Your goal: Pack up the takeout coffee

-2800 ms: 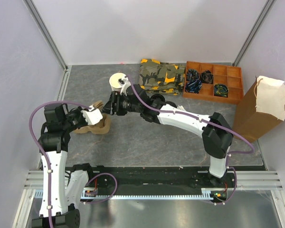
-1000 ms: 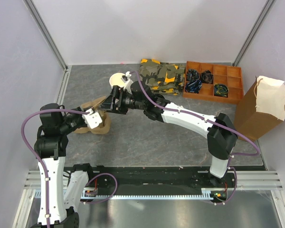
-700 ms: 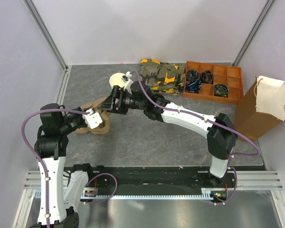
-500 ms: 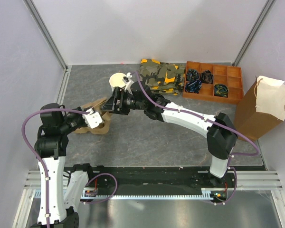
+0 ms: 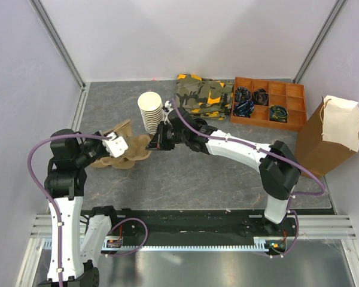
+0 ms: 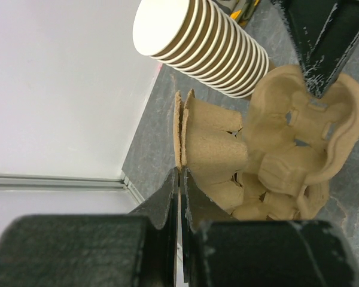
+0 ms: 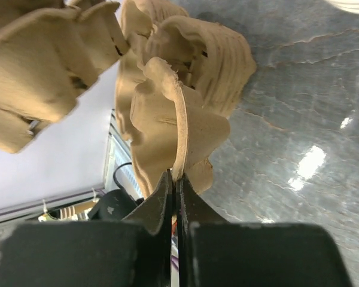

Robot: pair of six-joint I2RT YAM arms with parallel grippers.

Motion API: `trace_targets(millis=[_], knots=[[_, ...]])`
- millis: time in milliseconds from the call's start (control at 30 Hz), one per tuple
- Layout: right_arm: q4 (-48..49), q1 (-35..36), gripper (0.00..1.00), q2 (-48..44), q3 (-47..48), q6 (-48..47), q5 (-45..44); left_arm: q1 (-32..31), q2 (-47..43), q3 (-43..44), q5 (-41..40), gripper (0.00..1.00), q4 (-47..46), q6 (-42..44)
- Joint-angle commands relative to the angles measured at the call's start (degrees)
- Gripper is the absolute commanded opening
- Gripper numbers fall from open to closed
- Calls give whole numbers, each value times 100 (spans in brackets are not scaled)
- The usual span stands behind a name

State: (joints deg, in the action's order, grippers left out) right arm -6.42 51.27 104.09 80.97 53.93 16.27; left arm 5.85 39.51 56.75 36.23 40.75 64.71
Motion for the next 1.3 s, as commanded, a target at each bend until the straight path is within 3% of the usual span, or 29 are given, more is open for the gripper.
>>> trace_targets(millis=[0, 267, 433, 967, 1100, 1267], knots=[[26, -108, 0, -187, 15, -93, 340, -13, 22, -32, -230, 2, -226, -90], [-614, -731, 0, -1338, -371, -742, 798, -13, -92, -314, -502, 2, -296, 542], [-932, -934, 0, -1909, -993, -1192, 869, -13, 92, -209, -687, 2, -480, 333], [-572, -961, 0, -1998, -838, -1298, 1352, -13, -136, 38, -863, 2, -269, -28], [-255, -969, 0, -1858, -618, -1078, 1431, -13, -40, 117, -1205, 2, -384, -195], [-605, -969, 0, -1884, -565, -1401, 1247, -13, -48, -15, -1671, 2, -611, -151]])
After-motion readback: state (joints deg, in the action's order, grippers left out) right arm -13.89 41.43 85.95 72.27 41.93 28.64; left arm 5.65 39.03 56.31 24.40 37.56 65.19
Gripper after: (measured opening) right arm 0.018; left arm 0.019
